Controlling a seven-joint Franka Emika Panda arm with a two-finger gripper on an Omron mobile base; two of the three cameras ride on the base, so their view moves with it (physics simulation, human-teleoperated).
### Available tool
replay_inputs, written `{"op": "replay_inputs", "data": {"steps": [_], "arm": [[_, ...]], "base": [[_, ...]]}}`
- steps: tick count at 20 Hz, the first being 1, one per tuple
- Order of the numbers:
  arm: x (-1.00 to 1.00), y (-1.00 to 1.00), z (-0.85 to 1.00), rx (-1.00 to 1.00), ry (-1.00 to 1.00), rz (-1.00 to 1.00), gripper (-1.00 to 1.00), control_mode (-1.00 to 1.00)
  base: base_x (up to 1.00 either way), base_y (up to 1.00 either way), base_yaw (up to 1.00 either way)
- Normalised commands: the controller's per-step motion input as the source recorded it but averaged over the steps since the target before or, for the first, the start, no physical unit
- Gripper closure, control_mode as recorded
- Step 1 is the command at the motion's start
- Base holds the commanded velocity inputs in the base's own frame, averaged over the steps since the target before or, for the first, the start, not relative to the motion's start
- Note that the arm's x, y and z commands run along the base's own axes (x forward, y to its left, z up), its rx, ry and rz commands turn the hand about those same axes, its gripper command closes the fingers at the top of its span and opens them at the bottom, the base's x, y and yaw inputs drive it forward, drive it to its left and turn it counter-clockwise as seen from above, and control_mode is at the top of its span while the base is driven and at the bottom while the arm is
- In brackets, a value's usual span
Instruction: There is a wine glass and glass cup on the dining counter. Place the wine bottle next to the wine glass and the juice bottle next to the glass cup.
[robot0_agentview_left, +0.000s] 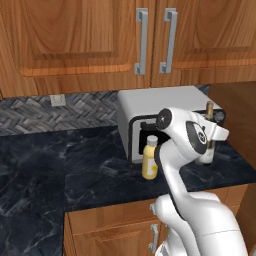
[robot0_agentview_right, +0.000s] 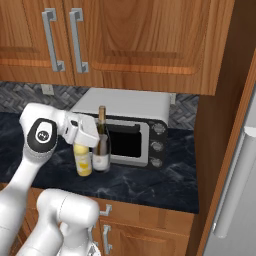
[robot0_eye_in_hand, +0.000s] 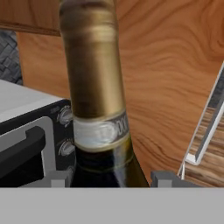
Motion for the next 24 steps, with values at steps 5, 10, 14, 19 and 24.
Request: {"op": "replay_inputs", "data": {"steps": [5, 10, 14, 19, 24], "arm": [[0.00, 0.00, 0.00, 0.00, 0.00, 0.00, 1.00, -1.00], [0.00, 0.00, 0.00, 0.00, 0.00, 0.00, 1.00, -1.00], [0.00, 0.00, 0.00, 0.00, 0.00, 0.00, 1.00, 1.00], [0.00, 0.00, 0.00, 0.00, 0.00, 0.00, 1.00, 1.00], [0.00, 0.00, 0.00, 0.00, 0.00, 0.00, 1.00, 1.00]], "base": [[0.00, 0.00, 0.00], [0.00, 0.00, 0.00], [0.00, 0.00, 0.00], [-0.10, 0.01, 0.01], [-0.63, 0.00, 0.00]]}}
